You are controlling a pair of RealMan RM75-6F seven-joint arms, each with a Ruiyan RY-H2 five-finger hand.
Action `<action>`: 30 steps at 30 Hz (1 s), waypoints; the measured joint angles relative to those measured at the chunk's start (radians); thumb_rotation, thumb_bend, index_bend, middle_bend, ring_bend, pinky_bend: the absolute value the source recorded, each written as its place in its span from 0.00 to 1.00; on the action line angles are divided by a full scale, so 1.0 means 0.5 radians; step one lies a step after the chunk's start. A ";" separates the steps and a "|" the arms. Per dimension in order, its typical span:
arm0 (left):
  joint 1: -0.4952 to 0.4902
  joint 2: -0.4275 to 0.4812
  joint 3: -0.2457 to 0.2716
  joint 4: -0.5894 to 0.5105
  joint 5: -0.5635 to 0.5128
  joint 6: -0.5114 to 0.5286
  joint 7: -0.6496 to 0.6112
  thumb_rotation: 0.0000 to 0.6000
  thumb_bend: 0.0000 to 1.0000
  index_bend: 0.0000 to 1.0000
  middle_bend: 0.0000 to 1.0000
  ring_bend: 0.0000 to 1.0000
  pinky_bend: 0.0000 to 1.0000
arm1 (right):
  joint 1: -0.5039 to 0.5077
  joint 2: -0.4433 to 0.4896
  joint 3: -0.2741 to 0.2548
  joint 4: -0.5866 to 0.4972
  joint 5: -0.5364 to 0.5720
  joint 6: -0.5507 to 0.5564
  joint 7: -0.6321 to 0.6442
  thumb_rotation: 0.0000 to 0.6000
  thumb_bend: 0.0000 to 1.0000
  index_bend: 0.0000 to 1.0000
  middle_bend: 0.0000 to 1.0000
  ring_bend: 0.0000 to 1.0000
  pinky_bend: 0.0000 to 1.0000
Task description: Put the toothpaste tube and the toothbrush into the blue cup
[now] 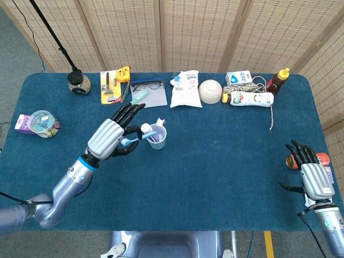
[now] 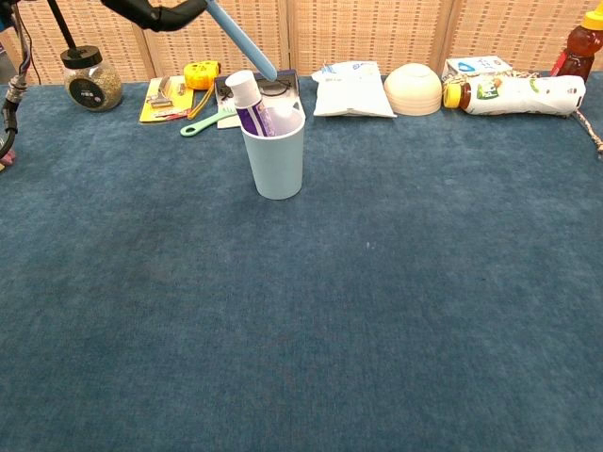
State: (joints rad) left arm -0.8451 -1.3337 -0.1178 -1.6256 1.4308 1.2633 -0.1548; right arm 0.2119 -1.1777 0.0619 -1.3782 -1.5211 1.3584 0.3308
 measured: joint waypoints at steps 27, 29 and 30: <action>-0.159 -0.181 -0.226 0.096 -0.552 -0.574 0.352 1.00 0.40 0.56 0.00 0.00 0.00 | 0.011 -0.013 -0.011 0.013 -0.005 -0.019 -0.006 1.00 0.00 0.00 0.00 0.00 0.00; -0.164 -0.202 -0.229 0.111 -0.560 -0.578 0.379 1.00 0.40 0.54 0.00 0.00 0.00 | 0.012 -0.015 -0.011 0.016 -0.003 -0.023 -0.005 1.00 0.00 0.00 0.00 0.00 0.00; -0.166 -0.213 -0.231 0.120 -0.566 -0.579 0.399 1.00 0.41 0.51 0.00 0.00 0.00 | 0.013 -0.017 -0.011 0.017 -0.002 -0.024 -0.003 1.00 0.00 0.00 0.00 0.00 0.00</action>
State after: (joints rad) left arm -0.9282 -1.4400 -0.2332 -1.5658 1.1479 0.9736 0.0449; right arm 0.2182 -1.1860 0.0565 -1.3698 -1.5220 1.3466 0.3296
